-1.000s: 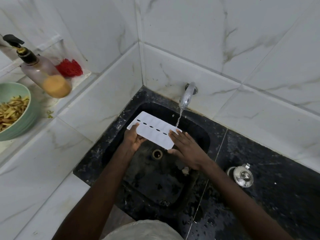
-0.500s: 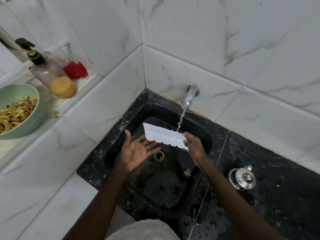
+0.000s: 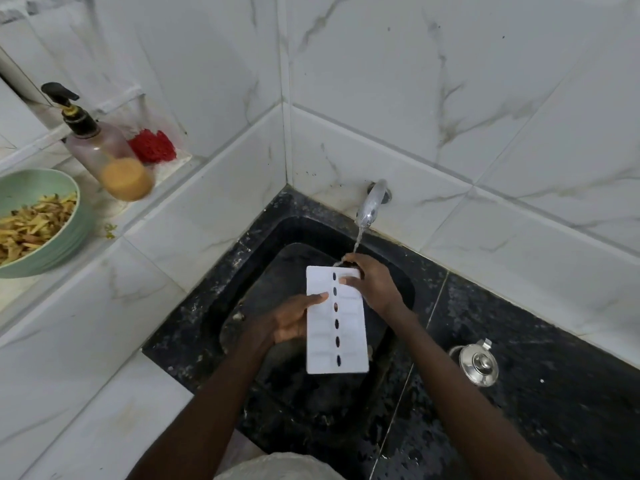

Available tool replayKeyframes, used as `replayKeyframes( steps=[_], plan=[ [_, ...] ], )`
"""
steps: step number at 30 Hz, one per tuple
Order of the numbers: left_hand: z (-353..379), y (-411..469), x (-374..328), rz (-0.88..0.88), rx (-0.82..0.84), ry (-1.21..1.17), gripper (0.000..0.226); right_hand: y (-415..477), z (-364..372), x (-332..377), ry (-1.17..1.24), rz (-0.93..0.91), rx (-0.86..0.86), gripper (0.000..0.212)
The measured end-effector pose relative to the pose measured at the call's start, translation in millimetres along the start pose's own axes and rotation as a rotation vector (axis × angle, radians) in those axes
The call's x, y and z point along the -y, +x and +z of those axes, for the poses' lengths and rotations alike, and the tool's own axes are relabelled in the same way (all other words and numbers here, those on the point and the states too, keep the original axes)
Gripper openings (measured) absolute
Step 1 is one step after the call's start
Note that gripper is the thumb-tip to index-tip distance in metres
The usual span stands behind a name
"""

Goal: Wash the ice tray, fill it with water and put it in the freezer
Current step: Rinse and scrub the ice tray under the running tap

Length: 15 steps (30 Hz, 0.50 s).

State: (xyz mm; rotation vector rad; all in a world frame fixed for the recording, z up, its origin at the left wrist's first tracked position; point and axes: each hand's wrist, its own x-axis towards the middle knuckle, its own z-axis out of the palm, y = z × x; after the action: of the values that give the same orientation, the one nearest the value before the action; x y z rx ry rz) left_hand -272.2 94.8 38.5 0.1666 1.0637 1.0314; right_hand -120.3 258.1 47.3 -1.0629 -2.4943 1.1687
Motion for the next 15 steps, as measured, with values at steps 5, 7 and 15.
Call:
replayKeyframes(
  steps=[5, 7, 15],
  plan=[
    [14, 16, 23, 0.182, -0.034, -0.212, 0.040, -23, 23, -3, -0.234, 0.024, -0.081, 0.050],
    [18, 18, 28, 0.217, -0.036, -0.212, 0.045, -27, 30, -5, -0.302, 0.038, -0.093, 0.053],
    [28, 22, 24, 0.305, -0.081, -0.172, 0.044, -24, 28, 1, -0.301, 0.031, 0.046, 0.061]
  ],
)
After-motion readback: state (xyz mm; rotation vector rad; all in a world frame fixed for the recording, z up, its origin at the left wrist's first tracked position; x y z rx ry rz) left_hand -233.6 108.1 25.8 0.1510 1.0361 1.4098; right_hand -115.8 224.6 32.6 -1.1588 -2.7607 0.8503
